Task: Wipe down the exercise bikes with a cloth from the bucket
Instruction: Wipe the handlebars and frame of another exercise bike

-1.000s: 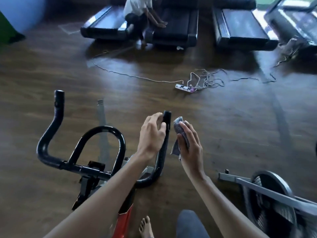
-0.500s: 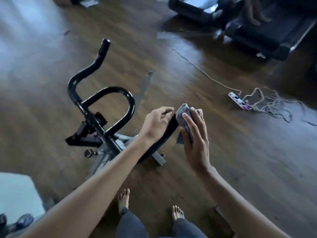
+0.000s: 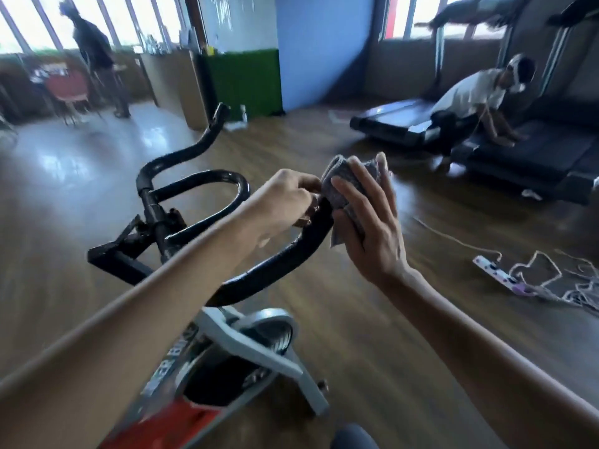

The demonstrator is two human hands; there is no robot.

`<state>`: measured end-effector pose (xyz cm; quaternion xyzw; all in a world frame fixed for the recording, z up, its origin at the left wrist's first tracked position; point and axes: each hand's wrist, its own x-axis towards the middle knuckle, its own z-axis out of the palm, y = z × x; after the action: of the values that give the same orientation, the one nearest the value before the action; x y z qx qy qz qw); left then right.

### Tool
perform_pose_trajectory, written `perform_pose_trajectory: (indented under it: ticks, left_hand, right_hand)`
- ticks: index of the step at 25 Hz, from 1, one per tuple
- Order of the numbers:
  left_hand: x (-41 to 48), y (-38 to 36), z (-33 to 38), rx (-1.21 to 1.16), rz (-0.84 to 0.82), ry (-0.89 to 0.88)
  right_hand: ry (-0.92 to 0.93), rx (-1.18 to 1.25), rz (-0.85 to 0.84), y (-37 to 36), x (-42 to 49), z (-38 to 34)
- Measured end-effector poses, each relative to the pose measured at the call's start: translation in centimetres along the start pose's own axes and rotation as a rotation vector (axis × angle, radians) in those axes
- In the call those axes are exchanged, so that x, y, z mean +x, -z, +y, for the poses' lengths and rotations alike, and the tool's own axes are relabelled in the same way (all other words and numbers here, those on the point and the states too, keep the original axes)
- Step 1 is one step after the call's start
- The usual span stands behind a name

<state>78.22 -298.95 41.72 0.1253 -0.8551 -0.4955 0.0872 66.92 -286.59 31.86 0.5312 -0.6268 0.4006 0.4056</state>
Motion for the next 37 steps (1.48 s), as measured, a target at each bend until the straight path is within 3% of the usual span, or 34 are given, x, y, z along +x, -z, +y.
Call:
perform_pose_trajectory:
  ticks: [6, 9, 12, 14, 17, 19, 23, 26, 30, 33, 37]
  left_hand:
    - [-3.2, -1.9, -2.5, 0.312, 0.117, -0.198]
    - [-6.0, -3.0, -3.3, 0.527, 0.214, -0.334]
    - [-10.7, -4.9, -6.2, 1.011, 0.673, -0.396]
    - [-13.4, -5.2, -10.9, 1.17, 0.906, -0.511]
    - [-12.7, -3.5, -16.3, 1.224, 0.989, -0.497]
    - [-11.9, -3.4, -17.2, 1.192, 0.991, -0.583]
    - [-10.4, -3.7, -18.0, 1.095, 1.056, -0.708]
    - [-9.5, -3.6, -18.9, 1.089, 1.105, -0.754]
    - [-8.8, -3.2, -19.3, 1.101, 1.123, -0.789]
    - [-8.6, -3.3, -19.5, 1.092, 1.136, -0.797]
    - [-8.7, -3.1, -19.4, 1.095, 1.134, -0.796]
  right_hand:
    - [0.169, 0.001, 0.293, -2.3, -0.4, 1.6]
    - [0.19, 0.032, 0.354, -3.0, -1.3, 1.7]
    - [0.206, 0.055, 0.342, -2.9, -1.1, 2.3]
    - [0.207, 0.063, 0.343, -3.2, -1.3, 2.3]
    - [0.281, 0.092, 0.355, -4.4, -2.7, 1.6]
    - [0.353, 0.086, 0.348, -4.6, -2.9, 1.8]
    - [0.242, 0.157, 0.4, -5.1, -2.5, 1.6]
    - [0.307, 0.141, 0.383, -5.9, -3.9, 0.9]
    - [0.218, 0.201, 0.424, -6.1, -3.5, -0.2]
    - [0.31, 0.176, 0.409, -6.8, -5.2, -1.1]
    - [0.141, 0.266, 0.441, -7.5, -5.3, -2.3]
